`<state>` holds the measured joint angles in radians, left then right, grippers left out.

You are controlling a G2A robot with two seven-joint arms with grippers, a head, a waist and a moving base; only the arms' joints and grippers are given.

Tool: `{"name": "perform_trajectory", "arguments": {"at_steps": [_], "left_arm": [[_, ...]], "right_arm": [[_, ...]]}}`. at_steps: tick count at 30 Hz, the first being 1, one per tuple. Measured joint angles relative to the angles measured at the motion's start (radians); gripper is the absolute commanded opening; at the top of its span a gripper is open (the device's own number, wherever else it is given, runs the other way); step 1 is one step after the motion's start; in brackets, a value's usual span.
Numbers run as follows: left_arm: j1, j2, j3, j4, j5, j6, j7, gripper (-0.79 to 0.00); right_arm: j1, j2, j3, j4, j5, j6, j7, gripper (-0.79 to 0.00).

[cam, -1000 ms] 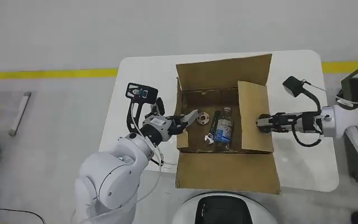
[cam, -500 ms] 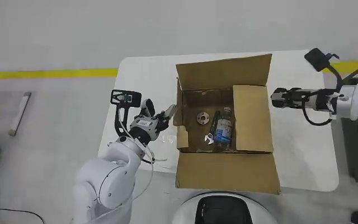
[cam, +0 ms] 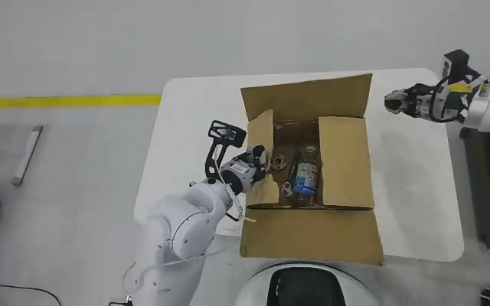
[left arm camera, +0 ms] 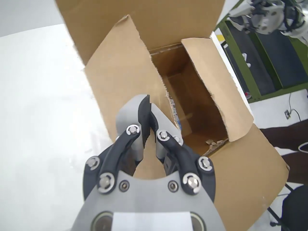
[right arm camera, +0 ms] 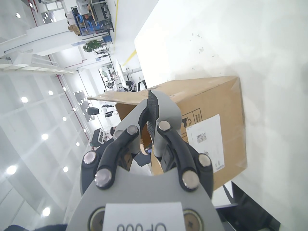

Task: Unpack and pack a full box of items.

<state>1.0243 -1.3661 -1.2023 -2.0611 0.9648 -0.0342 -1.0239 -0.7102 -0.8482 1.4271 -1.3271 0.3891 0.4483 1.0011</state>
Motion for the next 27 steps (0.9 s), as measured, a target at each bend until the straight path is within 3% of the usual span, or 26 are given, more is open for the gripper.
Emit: {"name": "perform_trajectory", "arguments": {"at_steps": [10,12,15,17,18,19,20,27], "left_arm": [[-0.099,-0.006,0.099,0.124,-0.087,-0.059,-0.076,-0.785],[-0.105,-0.005,0.098,0.138,-0.097,-0.057,-0.088,-0.634],[-0.111,-0.003,0.099,0.154,-0.112,-0.056,-0.105,-0.523],[-0.115,-0.002,0.100,0.160,-0.118,-0.055,-0.106,-0.523],[-0.116,-0.002,0.099,0.161,-0.119,-0.055,-0.107,-0.483],[-0.118,-0.001,0.099,0.162,-0.120,-0.055,-0.107,-0.299],[-0.120,0.000,0.099,0.162,-0.119,-0.055,-0.108,0.000],[-0.104,0.008,0.064,0.106,-0.161,-0.027,-0.133,0.000]], "right_arm": [[0.196,-0.040,-0.159,0.150,0.045,-0.034,0.034,-0.785],[0.226,-0.045,-0.187,0.171,0.036,-0.048,0.058,-0.785],[0.264,-0.050,-0.222,0.189,0.014,-0.073,0.101,-0.785],[0.281,-0.052,-0.239,0.198,0.006,-0.098,0.129,-0.785],[0.286,-0.053,-0.244,0.199,0.003,-0.109,0.141,-0.785],[0.290,-0.054,-0.250,0.200,0.001,-0.120,0.153,-0.785],[0.295,-0.054,-0.257,0.201,-0.006,-0.133,0.171,-0.785],[0.297,-0.045,-0.270,0.170,-0.052,-0.188,0.243,-0.785]]}}
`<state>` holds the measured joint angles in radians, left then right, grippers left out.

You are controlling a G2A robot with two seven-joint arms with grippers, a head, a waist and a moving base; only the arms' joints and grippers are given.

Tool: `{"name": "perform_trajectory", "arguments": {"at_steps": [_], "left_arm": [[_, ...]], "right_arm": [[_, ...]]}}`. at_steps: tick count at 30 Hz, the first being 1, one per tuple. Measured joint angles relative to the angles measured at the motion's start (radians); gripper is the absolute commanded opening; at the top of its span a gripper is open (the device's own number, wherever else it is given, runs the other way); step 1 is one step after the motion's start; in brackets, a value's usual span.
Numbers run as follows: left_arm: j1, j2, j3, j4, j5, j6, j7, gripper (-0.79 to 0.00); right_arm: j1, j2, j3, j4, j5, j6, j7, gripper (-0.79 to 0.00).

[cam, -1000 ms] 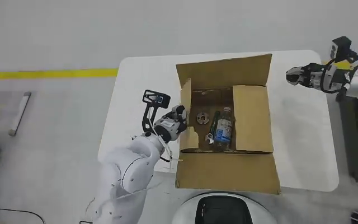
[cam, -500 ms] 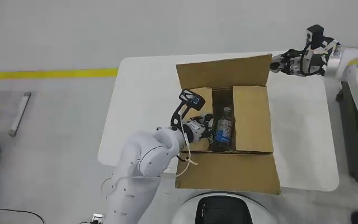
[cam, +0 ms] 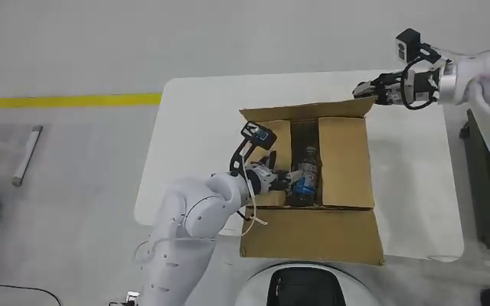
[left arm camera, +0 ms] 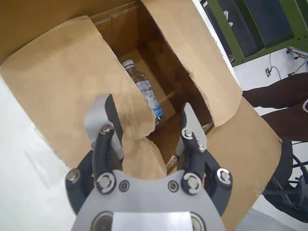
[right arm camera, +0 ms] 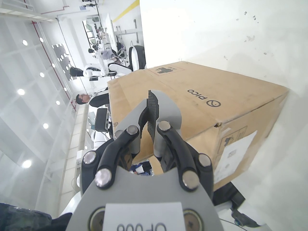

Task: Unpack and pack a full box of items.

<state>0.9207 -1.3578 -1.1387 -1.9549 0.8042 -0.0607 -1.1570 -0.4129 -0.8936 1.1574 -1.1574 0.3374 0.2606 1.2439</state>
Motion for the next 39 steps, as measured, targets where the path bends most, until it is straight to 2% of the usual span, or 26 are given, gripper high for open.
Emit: {"name": "perform_trajectory", "arguments": {"at_steps": [4,11,21,28,34,39], "left_arm": [[0.036,0.010,-0.052,-0.067,-0.021,0.027,-0.020,0.000],[0.158,0.038,-0.158,-0.228,-0.008,0.021,-0.117,0.000],[0.164,0.039,-0.162,-0.234,-0.007,0.021,-0.120,0.000],[0.164,0.039,-0.162,-0.234,-0.007,0.021,-0.120,0.000],[0.208,0.057,-0.178,-0.283,0.077,-0.091,-0.126,0.000],[0.280,0.082,-0.296,-0.328,0.164,-0.209,-0.139,0.000]], "right_arm": [[-0.013,0.008,-0.003,-0.032,-0.035,-0.021,0.030,-0.785],[-0.087,0.025,-0.017,-0.155,-0.124,-0.046,0.048,-0.785],[-0.201,0.047,-0.021,-0.335,-0.249,-0.030,0.017,-0.785],[-0.204,0.048,-0.020,-0.341,-0.247,-0.033,0.020,-0.785],[-0.235,0.048,-0.020,-0.371,-0.247,-0.055,-0.025,-0.785],[-0.293,0.051,0.013,-0.409,-0.195,-0.077,-0.103,-0.785]]}}
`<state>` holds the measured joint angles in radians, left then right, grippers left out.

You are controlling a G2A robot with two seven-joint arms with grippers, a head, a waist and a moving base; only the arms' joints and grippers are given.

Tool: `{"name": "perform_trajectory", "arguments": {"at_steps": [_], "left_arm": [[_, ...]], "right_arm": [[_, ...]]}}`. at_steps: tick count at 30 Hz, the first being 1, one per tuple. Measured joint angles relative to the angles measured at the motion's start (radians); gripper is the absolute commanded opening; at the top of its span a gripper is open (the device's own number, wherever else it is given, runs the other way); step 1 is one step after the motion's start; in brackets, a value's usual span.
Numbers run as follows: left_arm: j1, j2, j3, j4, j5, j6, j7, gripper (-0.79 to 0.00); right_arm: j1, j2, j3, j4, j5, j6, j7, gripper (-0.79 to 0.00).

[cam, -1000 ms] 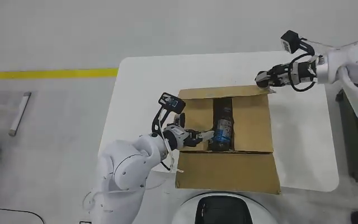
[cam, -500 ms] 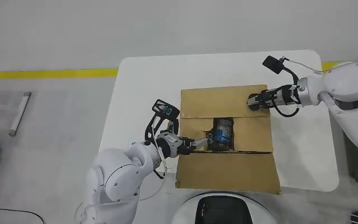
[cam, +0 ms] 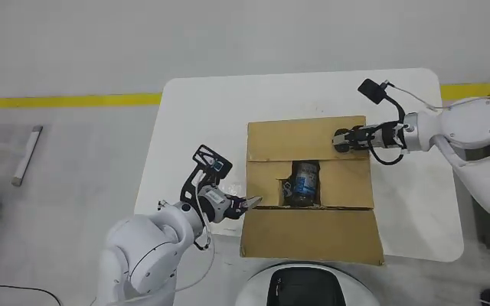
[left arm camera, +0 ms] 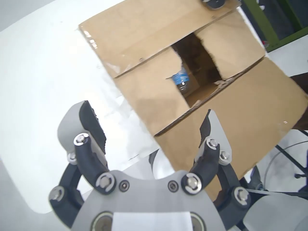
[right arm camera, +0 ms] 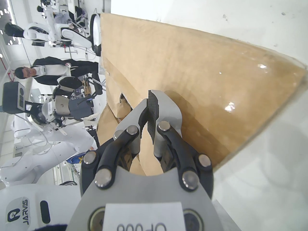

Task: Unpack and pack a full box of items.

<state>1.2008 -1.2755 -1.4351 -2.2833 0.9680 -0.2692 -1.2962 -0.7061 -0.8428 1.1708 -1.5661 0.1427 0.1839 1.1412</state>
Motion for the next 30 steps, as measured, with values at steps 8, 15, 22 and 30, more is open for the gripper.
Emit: {"name": "perform_trajectory", "arguments": {"at_steps": [8,15,22,30], "left_arm": [[0.176,0.038,-0.171,-0.026,0.116,-0.204,-0.045,0.000],[0.327,0.065,-0.151,0.005,0.185,-0.273,0.020,0.000],[0.358,0.073,-0.098,-0.013,0.137,-0.290,0.063,0.000],[0.303,0.079,-0.015,-0.057,0.097,-0.270,0.080,0.000]], "right_arm": [[-0.073,0.005,0.048,-0.040,0.060,-0.023,-0.074,-0.785],[-0.089,0.004,0.046,-0.052,0.063,-0.014,-0.088,-0.785],[-0.087,0.002,0.040,-0.056,0.063,-0.011,-0.090,-0.785],[-0.081,-0.002,0.027,-0.050,0.063,-0.012,-0.088,-0.785]]}}
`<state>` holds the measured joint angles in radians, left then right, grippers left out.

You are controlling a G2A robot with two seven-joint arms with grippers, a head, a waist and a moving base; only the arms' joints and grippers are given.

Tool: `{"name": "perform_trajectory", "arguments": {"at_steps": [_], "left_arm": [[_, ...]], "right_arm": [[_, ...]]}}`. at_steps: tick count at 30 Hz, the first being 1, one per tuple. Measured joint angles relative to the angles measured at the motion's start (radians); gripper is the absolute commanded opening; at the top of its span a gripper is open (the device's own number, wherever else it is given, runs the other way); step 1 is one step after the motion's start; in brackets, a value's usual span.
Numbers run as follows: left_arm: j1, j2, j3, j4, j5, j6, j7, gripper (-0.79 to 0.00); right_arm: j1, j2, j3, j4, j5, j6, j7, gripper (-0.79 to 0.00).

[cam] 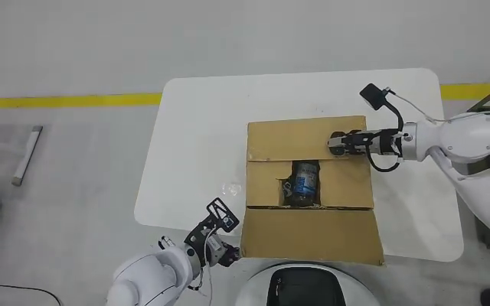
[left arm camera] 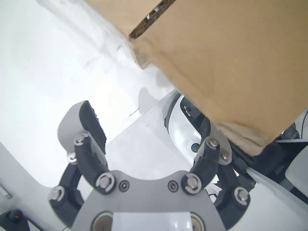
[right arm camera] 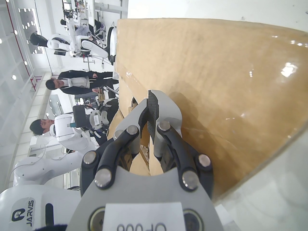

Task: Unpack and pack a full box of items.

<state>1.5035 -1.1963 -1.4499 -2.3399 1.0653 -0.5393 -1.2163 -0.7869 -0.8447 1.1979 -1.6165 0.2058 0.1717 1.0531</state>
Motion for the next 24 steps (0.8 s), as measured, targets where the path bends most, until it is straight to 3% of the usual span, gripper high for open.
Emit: {"name": "perform_trajectory", "arguments": {"at_steps": [13,24], "left_arm": [[-0.153,0.001,0.074,0.009,-0.013,0.140,0.074,0.000],[-0.295,-0.010,0.187,0.108,0.090,0.284,0.155,0.000]], "right_arm": [[-0.022,0.011,0.084,-0.068,-0.005,-0.114,-0.032,-0.785],[-0.031,0.012,0.093,-0.072,-0.012,-0.121,-0.033,-0.785]]}}
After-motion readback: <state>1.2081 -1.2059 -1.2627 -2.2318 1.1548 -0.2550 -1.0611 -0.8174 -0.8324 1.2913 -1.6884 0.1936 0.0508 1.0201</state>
